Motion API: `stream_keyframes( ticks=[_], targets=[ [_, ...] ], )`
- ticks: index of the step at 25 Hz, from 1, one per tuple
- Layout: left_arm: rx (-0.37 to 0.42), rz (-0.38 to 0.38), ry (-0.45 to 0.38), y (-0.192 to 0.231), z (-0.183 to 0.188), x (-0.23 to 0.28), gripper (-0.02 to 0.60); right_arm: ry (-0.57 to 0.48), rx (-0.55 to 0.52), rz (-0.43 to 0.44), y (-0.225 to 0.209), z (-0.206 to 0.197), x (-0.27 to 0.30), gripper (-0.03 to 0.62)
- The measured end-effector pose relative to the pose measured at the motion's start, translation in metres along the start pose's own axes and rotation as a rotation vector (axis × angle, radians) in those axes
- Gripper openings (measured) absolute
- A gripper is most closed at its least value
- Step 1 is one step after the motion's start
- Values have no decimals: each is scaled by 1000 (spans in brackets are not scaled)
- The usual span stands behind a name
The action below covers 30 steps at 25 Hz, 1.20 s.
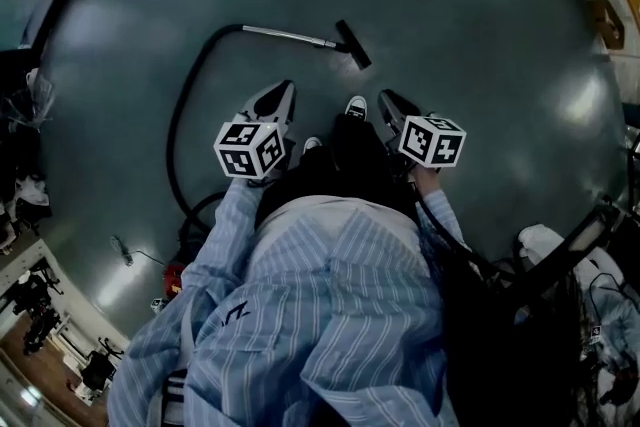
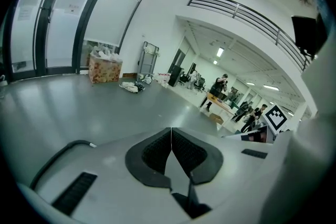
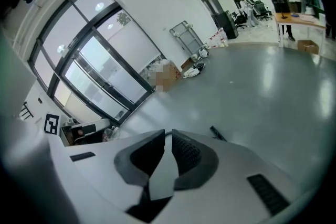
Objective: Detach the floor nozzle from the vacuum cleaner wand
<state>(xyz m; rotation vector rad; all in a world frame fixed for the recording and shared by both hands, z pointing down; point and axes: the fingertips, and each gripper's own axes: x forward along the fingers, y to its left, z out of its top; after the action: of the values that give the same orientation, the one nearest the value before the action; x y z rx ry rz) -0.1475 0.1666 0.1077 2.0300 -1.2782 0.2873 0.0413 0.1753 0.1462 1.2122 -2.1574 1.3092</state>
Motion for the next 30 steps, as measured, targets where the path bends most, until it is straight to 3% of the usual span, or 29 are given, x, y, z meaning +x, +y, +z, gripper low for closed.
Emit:
stream_keyframes(
  ticks=[4,7,11,15,23,26,30],
  targets=[
    [31,114,36,10,11,27,8,37,-26,35,-21,19,19,26],
    [64,128,64,12,17,54,8,67,-51,66,-36,31,34,28],
    [76,100,128,9,11,80,8,141,-73,78,-52,21,49,36],
    [113,66,204,22,-5,123,8,203,-93,83,-76,6,81,96],
    [307,-66,378,54,-51,232,9,264,-122,68,-129,-6,160,146],
    [274,-109,404,74,-78,275,9,306,-131,32,-161,-21,199,149],
    [198,-109,439,120,-118,330,9,360,-118,-13,-207,-47,259,155]
  ],
)
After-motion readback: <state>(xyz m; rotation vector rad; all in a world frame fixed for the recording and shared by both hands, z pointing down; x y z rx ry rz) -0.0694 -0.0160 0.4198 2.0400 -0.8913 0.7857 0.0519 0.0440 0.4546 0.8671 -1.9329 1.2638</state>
